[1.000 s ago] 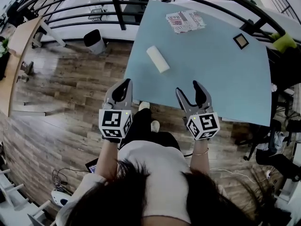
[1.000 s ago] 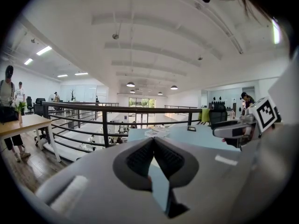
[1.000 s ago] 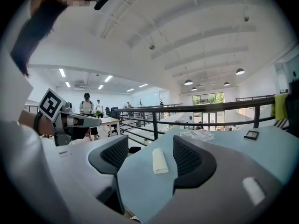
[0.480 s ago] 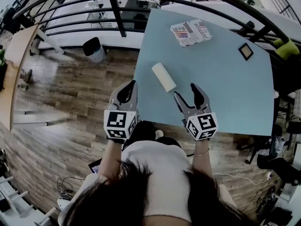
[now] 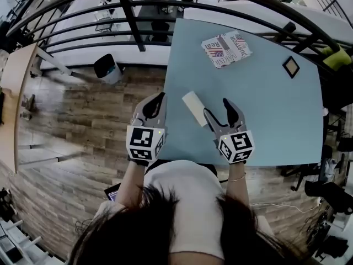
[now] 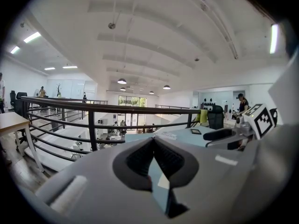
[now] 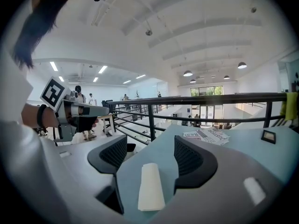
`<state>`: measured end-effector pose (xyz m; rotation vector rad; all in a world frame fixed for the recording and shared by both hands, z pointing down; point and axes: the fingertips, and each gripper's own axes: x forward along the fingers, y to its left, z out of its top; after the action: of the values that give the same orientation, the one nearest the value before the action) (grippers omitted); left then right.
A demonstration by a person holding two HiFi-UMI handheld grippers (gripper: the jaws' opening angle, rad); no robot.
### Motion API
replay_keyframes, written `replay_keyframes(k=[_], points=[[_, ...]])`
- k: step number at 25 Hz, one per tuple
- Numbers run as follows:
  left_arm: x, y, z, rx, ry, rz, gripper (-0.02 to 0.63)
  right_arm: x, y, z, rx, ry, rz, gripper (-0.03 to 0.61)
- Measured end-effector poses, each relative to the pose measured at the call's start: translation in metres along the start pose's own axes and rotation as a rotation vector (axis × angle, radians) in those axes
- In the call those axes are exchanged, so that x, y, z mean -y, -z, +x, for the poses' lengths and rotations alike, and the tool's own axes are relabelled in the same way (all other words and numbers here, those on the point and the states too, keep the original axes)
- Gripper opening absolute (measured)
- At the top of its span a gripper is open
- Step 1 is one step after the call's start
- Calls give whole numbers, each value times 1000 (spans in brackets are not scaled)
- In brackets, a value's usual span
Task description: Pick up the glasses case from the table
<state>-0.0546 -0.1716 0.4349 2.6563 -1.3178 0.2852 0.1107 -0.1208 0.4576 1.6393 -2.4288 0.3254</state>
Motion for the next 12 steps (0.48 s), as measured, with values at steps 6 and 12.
replay_keyframes(k=[6, 12], points=[[2, 0, 19, -16, 41, 0, 58, 3, 1, 12, -19, 9, 2, 290], [4, 2, 22, -20, 22, -14, 58, 1, 2, 18, -40, -21, -8, 296]])
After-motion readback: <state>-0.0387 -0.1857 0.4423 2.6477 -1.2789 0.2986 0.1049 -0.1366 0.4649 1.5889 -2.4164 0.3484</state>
